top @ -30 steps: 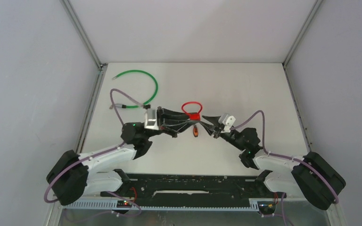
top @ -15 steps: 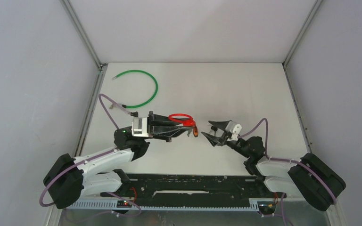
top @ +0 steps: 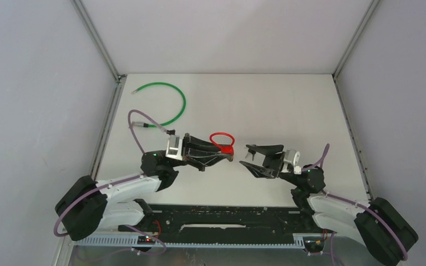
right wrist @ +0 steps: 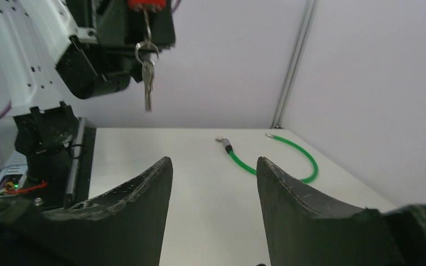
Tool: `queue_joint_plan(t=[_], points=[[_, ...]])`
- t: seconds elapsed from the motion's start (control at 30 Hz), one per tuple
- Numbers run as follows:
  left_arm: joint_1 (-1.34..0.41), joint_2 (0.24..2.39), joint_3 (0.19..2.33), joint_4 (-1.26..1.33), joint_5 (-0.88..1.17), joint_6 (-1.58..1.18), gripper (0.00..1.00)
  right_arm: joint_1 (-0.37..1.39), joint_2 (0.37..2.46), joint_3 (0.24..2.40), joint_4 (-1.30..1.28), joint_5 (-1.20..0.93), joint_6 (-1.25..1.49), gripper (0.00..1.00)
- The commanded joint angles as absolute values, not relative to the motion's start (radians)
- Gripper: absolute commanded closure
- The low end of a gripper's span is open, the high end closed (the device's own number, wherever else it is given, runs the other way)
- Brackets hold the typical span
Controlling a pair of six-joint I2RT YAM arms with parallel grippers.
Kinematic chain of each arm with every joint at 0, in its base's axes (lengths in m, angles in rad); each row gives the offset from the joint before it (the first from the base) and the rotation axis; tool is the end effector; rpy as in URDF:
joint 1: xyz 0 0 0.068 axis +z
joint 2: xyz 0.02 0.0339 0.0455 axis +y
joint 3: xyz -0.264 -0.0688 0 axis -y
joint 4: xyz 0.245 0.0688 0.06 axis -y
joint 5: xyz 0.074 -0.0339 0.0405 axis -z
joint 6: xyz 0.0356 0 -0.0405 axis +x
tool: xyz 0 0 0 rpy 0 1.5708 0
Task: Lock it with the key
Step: Lock the lock.
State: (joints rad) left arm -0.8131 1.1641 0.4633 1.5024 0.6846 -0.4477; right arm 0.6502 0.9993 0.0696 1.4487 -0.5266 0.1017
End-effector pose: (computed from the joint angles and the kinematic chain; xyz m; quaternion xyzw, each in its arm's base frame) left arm 0.1295 -0.1696 0.3168 0.3702 0.2910 -0.6164 0.6311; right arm 0.1188 0.1128 0.2271 -0.3480 0.4056 0.4281 0.7288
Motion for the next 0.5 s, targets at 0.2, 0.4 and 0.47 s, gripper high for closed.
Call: queue_joint_plan(t=[0.2,0.4,0.47], points=[[-0.837,1.2,0.498,1.595,0.707,-0.5,1.0,0.683,0.9,0.181,1.5,-0.595,0.287,0.42],[-0.851,1.217,0.514,1.594,0.713,-0.501,1.0,0.7,0.921,0.221,1.5,-0.604,0.32,0.45],[-0.856,1.222,0.524,1.594,0.72,-0.506,1.0,0.707,0.939,0.226,1.499,-0.596,0.324,0.46]])
